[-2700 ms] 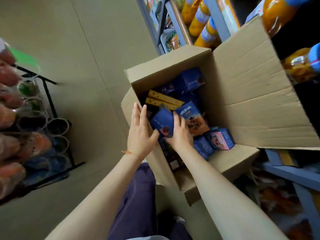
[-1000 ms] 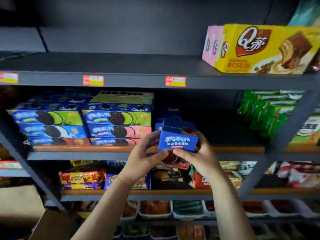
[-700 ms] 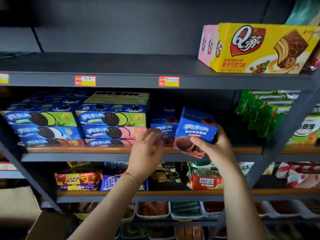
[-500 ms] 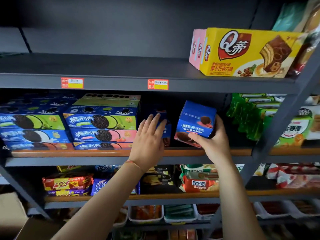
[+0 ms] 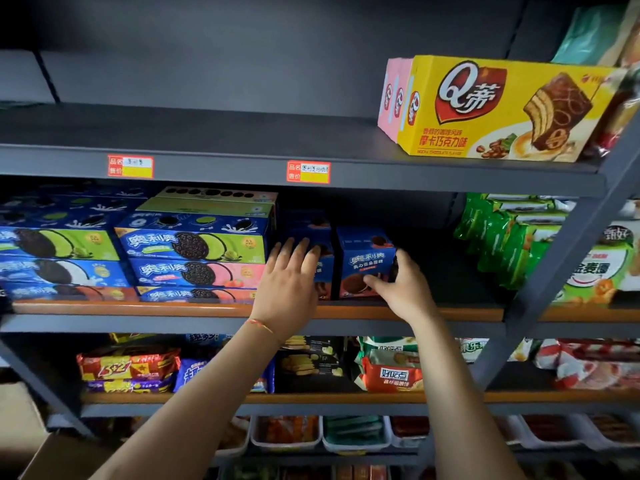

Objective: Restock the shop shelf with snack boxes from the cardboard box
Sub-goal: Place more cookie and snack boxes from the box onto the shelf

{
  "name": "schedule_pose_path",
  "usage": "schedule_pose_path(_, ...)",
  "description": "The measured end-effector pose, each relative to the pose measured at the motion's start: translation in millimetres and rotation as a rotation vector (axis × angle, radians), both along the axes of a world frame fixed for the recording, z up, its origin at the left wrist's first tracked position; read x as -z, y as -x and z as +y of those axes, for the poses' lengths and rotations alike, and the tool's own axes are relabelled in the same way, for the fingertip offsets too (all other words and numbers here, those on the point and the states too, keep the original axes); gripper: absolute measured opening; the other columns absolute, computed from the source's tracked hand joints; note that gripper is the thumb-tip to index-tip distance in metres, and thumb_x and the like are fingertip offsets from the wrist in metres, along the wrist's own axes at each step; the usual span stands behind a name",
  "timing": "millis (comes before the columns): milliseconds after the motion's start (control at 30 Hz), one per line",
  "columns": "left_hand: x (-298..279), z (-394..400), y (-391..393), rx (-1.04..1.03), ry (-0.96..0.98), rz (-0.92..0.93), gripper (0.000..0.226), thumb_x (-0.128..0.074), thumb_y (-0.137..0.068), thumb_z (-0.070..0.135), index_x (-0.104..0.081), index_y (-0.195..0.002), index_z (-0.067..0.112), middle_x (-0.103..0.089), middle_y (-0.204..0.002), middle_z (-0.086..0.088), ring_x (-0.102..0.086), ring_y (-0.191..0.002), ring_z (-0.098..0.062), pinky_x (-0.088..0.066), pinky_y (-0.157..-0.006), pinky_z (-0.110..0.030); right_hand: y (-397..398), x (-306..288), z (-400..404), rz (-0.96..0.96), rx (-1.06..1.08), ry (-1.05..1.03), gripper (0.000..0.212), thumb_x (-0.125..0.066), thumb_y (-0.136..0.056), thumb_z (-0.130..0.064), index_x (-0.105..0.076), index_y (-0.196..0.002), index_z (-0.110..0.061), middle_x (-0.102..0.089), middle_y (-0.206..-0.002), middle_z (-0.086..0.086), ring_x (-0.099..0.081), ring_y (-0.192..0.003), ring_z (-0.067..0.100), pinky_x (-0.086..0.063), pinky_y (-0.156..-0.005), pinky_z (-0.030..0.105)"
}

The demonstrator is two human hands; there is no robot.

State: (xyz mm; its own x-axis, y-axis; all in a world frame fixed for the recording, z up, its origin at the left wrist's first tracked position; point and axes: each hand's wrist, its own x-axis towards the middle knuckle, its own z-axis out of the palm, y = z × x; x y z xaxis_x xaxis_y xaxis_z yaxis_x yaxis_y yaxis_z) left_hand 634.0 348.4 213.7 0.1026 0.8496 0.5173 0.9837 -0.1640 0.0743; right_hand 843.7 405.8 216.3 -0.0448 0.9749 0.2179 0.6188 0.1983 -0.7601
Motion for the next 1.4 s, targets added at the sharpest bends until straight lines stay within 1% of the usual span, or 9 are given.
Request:
schedule_pose_path(167, -15.3, -24.2, 12.1, 0.211, -0.218, -0.235, 0.038, -0.055, -0.085, 0.018, -0.064, -0.121, 0.008, -0.063, -0.123, -0.012, -0.056, -0.117, -0.033, -0.046, -0.101, -0.043, 33.1, 0.1, -50.2, 0.178, 0.106, -0.396, 0.038, -0.075, -0.086, -0.021, -0.059, -0.120, -0.013, -0.060, -0.112, 0.001, -0.056, -0.099, 0.005, -0.043, -0.078, 0.006)
schedule_pose_path(233, -17.9, -46.0, 29.1, 0.195, -0.333, -0.367, 0.024, -0.054, -0.088, 0.019, -0.069, -0.103, 0.010, -0.067, -0.099, -0.004, -0.061, -0.090, -0.025, -0.050, -0.074, -0.035, 57.1, 1.2, -67.5, 0.284, -0.098, -0.260, 0.010, -0.070, -0.090, -0.020, -0.066, -0.096, -0.015, -0.065, -0.084, -0.005, -0.060, -0.076, 0.005, -0.048, -0.067, 0.014)
schedule_pose_path(333, 1.5, -78.9, 74.0, 0.045, -0.265, -0.576, 0.018, -0.053, -0.087, 0.023, -0.070, -0.086, 0.019, -0.061, -0.070, 0.009, -0.057, -0.062, -0.015, -0.045, -0.055, -0.030, 109.7, 9.3, -85.8, 0.337, -0.438, 0.098, 0.013, -0.066, -0.094, -0.018, -0.067, -0.081, -0.014, -0.064, -0.065, -0.003, -0.060, -0.059, 0.013, -0.049, -0.060, 0.025)
schedule_pose_path(567, 139.2, -171.3, 242.3, -0.470, 0.461, -0.853, 0.012, -0.058, -0.090, 0.032, -0.069, -0.088, 0.028, -0.071, -0.082, 0.000, -0.067, -0.083, -0.024, -0.052, -0.072, -0.034, 278.3, 93.9, -115.8, 0.055, -0.689, 0.425, 0.011, -0.066, -0.092, -0.026, -0.068, -0.082, -0.022, -0.071, -0.076, -0.006, -0.065, -0.069, 0.004, -0.048, -0.063, 0.019)
schedule_pose_path(733, 226.8, -277.2, 350.4, -0.728, 0.522, -1.131, 0.023, -0.053, -0.079, 0.043, -0.067, -0.084, 0.025, -0.072, -0.077, -0.003, -0.070, -0.078, -0.028, -0.058, -0.073, -0.041, 422.3, 190.8, -168.6, -0.107, -0.824, 0.670, 0.015, -0.062, -0.094, -0.017, -0.064, -0.079, -0.018, -0.065, -0.070, 0.000, -0.059, -0.056, 0.008, -0.046, -0.058, 0.023)
schedule_pose_path(1000, 326.6, -376.2, 507.7, -1.105, 0.593, -1.013, 0.022, -0.053, -0.092, 0.025, -0.071, -0.090, 0.013, -0.071, -0.093, -0.013, -0.068, -0.089, -0.033, -0.051, -0.076, -0.040, 636.4, 314.4, -263.0, -0.327, -0.963, 0.788, 0.014, -0.064, -0.091, -0.005, -0.064, -0.080, -0.014, -0.059, -0.067, -0.004, -0.053, -0.057, -0.003, -0.042, -0.060, 0.021)
schedule_pose_path(1067, 356.6, -391.0, 538.2, -1.148, 0.579, -0.809, 0.020, -0.054, -0.085, 0.021, -0.072, -0.088, 0.013, -0.067, -0.087, -0.015, -0.066, -0.086, -0.037, -0.048, -0.086, -0.044, 679.5, 345.3, -272.6, -0.381, -0.942, 0.784, 0.004, -0.064, -0.090, -0.003, -0.066, -0.092, -0.004, -0.063, -0.079, 0.004, -0.058, -0.072, 0.007, -0.043, -0.069, 0.025)
schedule_pose_path(1233, 409.7, -410.2, 587.2, -1.164, 0.726, -0.621, 0.023, -0.058, -0.082, 0.026, -0.072, -0.094, 0.012, -0.066, -0.104, -0.012, -0.058, -0.110, -0.035, -0.007, -0.118, -0.057, 750.0, 409.1, -258.5, -0.740, -0.830, 0.617, 0.036, -0.065, -0.088, -0.017, -0.058, -0.123, -0.012, -0.053, -0.125, 0.011, -0.053, -0.115, 0.028, -0.040, -0.097, 0.033)
schedule_pose_path(1400, 429.6, -414.9, 597.9, -1.117, 0.741, -0.551, 0.024, -0.052, -0.083, 0.030, -0.070, -0.083, 0.015, -0.066, -0.086, -0.006, -0.060, -0.097, -0.031, -0.018, -0.119, -0.055, 769.9, 445.9, -242.7, -0.977, -0.812, 0.642, 0.050, -0.070, -0.086, -0.036, -0.052, -0.127, -0.015, -0.053, -0.130, 0.009, -0.052, -0.121, 0.031, -0.044, -0.101, 0.044)
